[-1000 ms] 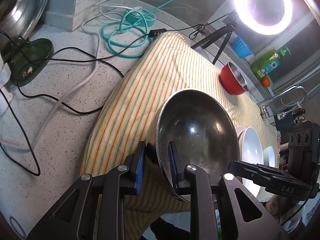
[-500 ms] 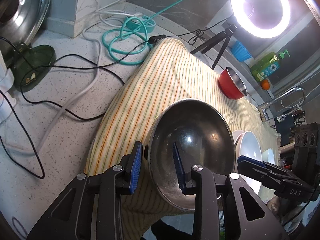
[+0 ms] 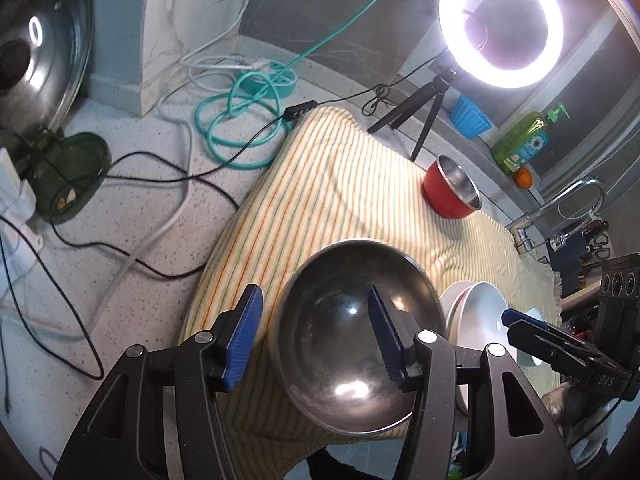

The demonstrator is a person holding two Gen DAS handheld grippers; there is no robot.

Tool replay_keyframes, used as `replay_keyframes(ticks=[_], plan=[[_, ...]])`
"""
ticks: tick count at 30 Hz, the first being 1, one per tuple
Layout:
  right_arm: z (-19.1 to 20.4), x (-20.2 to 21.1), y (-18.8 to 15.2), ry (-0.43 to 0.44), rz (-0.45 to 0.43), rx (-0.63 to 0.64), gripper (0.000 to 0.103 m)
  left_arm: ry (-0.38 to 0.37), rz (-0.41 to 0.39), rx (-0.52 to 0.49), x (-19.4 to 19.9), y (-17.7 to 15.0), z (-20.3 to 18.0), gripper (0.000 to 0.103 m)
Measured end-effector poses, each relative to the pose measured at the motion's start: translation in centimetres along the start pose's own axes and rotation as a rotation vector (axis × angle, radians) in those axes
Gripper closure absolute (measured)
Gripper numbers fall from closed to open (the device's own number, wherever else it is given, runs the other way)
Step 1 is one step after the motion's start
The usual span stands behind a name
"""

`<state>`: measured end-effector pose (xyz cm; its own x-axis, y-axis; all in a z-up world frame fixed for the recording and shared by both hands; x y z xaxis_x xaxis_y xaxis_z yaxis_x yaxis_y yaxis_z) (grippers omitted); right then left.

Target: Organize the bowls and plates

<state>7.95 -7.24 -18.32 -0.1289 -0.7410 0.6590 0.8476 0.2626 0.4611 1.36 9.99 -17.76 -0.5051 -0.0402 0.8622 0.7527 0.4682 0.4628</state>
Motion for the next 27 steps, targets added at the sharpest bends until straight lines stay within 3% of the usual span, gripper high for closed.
replay_keyframes(ticks=[13, 27], plan=[[-4.0, 7.2, 2.6, -0.098, -0.152, -0.037, 0.02, -0.05, -0.05, -0.043, 1.2, 2.6, -3.3, 0.049], [-6.4, 13.0, 5.2, -0.132, -0.268, -0.071, 0.02, -0.127, -0.092, -0.137, 2.2, 5.9, -8.8, 0.049]])
Point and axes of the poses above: each gripper's, at about its wrist camera, not at the fingertips, and x roughly against the way its jaws point, z to its left, y to its top, the point moved 9 cm from there along -x, roughly the way its jaws point, and after that the axes turned 13 degrees about y, right-handed, at the moved point
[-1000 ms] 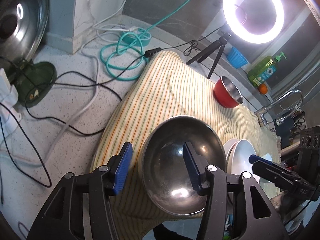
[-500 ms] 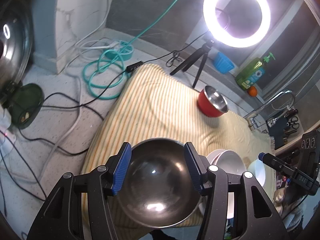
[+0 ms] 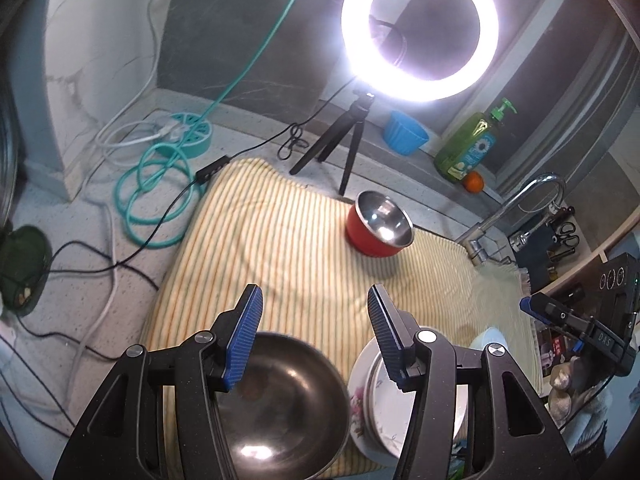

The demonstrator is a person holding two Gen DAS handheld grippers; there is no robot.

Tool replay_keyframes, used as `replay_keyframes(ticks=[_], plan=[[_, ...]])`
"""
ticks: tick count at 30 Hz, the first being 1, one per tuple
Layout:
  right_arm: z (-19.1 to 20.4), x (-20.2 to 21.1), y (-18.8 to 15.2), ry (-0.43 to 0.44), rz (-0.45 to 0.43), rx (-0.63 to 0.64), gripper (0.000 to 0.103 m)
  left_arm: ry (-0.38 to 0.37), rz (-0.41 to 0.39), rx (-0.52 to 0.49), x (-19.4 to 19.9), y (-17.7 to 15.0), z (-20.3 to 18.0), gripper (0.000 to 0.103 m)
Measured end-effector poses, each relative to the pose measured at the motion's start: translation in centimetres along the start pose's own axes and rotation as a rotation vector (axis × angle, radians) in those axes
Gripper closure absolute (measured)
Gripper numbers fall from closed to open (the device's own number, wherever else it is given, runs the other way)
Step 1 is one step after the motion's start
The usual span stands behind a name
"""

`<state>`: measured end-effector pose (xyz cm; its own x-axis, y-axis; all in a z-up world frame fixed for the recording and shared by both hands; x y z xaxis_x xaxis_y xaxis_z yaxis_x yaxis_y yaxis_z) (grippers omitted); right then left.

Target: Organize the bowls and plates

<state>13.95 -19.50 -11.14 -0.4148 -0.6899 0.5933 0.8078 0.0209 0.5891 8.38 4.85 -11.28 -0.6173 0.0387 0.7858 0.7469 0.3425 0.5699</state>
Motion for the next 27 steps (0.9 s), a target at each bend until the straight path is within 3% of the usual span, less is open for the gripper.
replay_keyframes(ticks=[14, 17, 21, 27], plan=[[-1.9, 0.6, 3.9, 0.022, -0.038, -0.028, 0.02, -0.059, 0.007, -0.121, -3.2, 3.4, -5.3, 0.049], [-2.2, -0.4, 4.4, 0.024, -0.027, -0.03, 0.021, -0.065, 0.018, -0.126, -4.3, 4.0, -5.9, 0.049], [-3.2, -2.3, 5.0, 0.037, -0.001, -0.059, 0.033, -0.072, 0.052, -0.141, -6.6, 4.6, -6.8, 0.049], [-5.6, -6.1, 5.7, 0.026, 0.04, -0.101, 0.034, -0.08, 0.11, -0.142, -10.3, 5.4, -7.6, 0.052]])
Point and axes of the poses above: each gripper's, at about its wrist camera, not at the fingertips, and x roughly against the way its jaws point, z to its left, y to its top, the point moved 9 cm from there along -x, roughly the way its jaws point, and after that the axes turned 13 degrees about y, right-handed, at the moved point
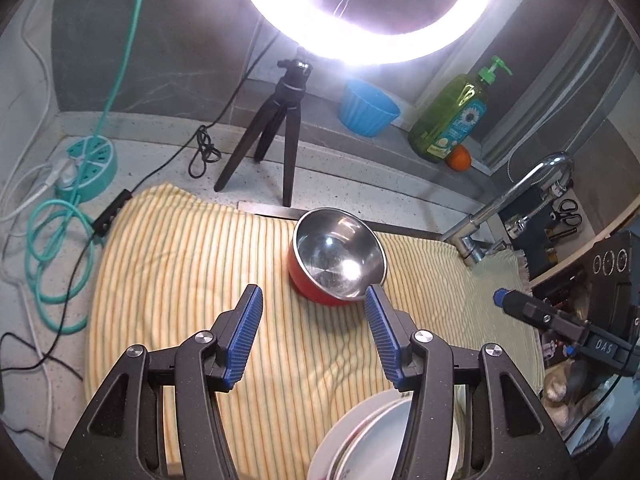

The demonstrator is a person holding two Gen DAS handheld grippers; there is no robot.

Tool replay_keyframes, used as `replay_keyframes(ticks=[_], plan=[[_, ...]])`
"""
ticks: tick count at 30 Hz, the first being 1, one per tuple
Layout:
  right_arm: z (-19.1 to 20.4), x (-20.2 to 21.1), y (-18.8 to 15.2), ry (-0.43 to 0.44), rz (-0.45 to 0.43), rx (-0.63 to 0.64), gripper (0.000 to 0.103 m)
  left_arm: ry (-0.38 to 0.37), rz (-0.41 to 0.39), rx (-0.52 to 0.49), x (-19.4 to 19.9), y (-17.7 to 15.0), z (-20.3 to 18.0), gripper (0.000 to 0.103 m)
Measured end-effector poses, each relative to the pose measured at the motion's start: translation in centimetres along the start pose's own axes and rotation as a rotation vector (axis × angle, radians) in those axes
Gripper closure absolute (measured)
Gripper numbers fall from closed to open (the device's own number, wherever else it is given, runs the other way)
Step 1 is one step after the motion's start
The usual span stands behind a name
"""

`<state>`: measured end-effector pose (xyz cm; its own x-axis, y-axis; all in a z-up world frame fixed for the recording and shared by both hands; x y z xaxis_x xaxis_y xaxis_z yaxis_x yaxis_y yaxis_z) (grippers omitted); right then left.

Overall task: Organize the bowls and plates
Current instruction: 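Move both grippers to the red bowl rim and close them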

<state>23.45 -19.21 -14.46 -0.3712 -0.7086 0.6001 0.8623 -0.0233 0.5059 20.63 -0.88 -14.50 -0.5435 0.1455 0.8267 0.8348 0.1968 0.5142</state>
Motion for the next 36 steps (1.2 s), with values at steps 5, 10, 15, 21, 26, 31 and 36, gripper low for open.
replay_keyframes(ticks=[5, 10, 15, 21, 26, 31, 36], plan=[[-2.2, -3.3, 0.4, -0.008, 0.043, -0.046, 0.047, 0.003, 0.05, -0.002, -3.1, 0.5, -0.2, 0.062], [-4.2, -5.8, 0.8, 0.007, 0.067, -0.106, 0.055, 0.023, 0.08, -0.017, -5.6, 1.1, -0.2, 0.065], [-5.4, -7.8, 1.3, -0.004, 0.084, -0.119, 0.056, 0.032, 0.11, -0.014, -8.0, 1.8, 0.0, 0.071], [-6.4, -9.7, 1.4, -0.016, 0.115, -0.129, 0.062, 0.033, 0.141, -0.012, -9.6, 1.8, 0.0, 0.073], [-6.9, -10.7, 1.6, -0.024, 0.127, -0.131, 0.063, 0.028, 0.157, -0.015, -10.4, 1.7, -0.3, 0.075], [-7.1, -11.4, 1.8, -0.027, 0.138, -0.13, 0.072, 0.023, 0.169, -0.022, -11.0, 1.7, -0.7, 0.078], [-6.8, -12.0, 1.7, -0.024, 0.149, -0.122, 0.077, 0.015, 0.188, -0.022, -11.7, 1.5, -0.9, 0.084]])
Point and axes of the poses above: each gripper's, at about its wrist camera, not at the fingertips, and x roughly against the way its jaws point, z to its left, y to its top, the point moved 9 cm from there along -x, roughly the way its jaws point, and after that the axes turned 13 degrees about y, right-handed, at the moved point
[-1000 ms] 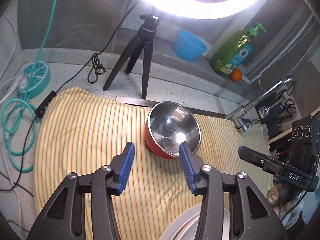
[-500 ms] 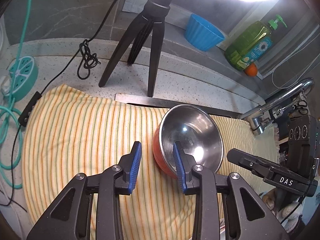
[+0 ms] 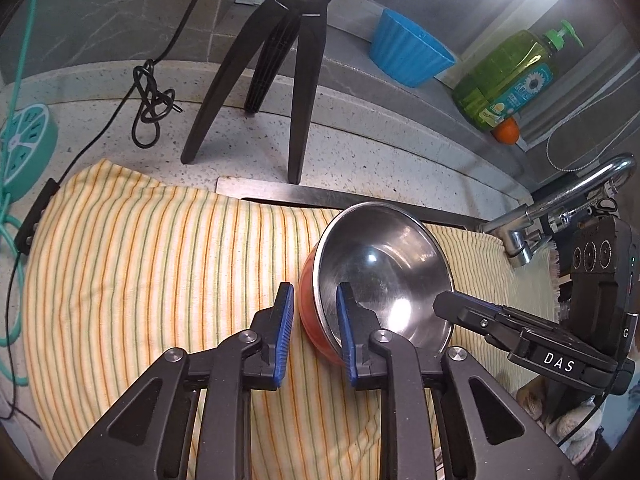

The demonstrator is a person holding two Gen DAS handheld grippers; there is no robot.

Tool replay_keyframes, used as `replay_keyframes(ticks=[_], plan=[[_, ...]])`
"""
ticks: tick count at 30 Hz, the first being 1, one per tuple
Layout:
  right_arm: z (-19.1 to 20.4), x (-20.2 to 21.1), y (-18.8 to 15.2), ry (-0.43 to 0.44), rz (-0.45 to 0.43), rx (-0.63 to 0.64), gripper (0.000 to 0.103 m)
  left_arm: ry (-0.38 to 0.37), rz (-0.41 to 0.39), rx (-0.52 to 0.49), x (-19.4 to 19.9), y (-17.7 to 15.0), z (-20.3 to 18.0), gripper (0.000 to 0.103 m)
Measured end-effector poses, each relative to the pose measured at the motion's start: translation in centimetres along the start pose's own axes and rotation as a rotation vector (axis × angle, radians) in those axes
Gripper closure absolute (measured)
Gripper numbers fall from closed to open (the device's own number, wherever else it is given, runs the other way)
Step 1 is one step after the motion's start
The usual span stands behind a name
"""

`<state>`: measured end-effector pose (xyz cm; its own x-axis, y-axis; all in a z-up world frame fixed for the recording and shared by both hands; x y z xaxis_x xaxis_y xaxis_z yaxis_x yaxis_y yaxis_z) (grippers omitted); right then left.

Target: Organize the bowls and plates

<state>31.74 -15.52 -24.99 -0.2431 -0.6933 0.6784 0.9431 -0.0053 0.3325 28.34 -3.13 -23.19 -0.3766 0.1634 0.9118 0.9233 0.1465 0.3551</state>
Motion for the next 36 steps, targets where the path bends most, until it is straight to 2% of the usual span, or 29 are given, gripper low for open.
replay_keyframes(ticks=[3, 17, 36], plan=[[0.3, -0.5, -0.1, 0.001, 0.012, 0.008, 0.085, -0.009, 0.01, -0.006, -0.3, -0.2, -0.4, 0.087], [1.1, 0.0, -0.5, -0.005, 0.013, 0.024, 0.085, -0.021, 0.0, 0.011, 1.0, -0.7, 0.1, 0.087], [6.9, 4.5, -5.1, 0.054, 0.01, 0.118, 0.085, -0.026, -0.109, 0.022, 8.1, -4.4, 0.3, 0.087]])
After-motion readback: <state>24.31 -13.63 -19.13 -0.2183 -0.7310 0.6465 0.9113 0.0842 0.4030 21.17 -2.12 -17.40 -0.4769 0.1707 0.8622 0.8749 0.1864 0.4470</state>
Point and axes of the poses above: each gripper's, at about its wrist camera, not at the fingertips, and x roughly against the way its jaws point, z to its left, y to its top, the point moved 9 cm from there along -x, roughly the way its jaws point, and after that the axes turned 13 degrees about y, right-handed, at the moved point
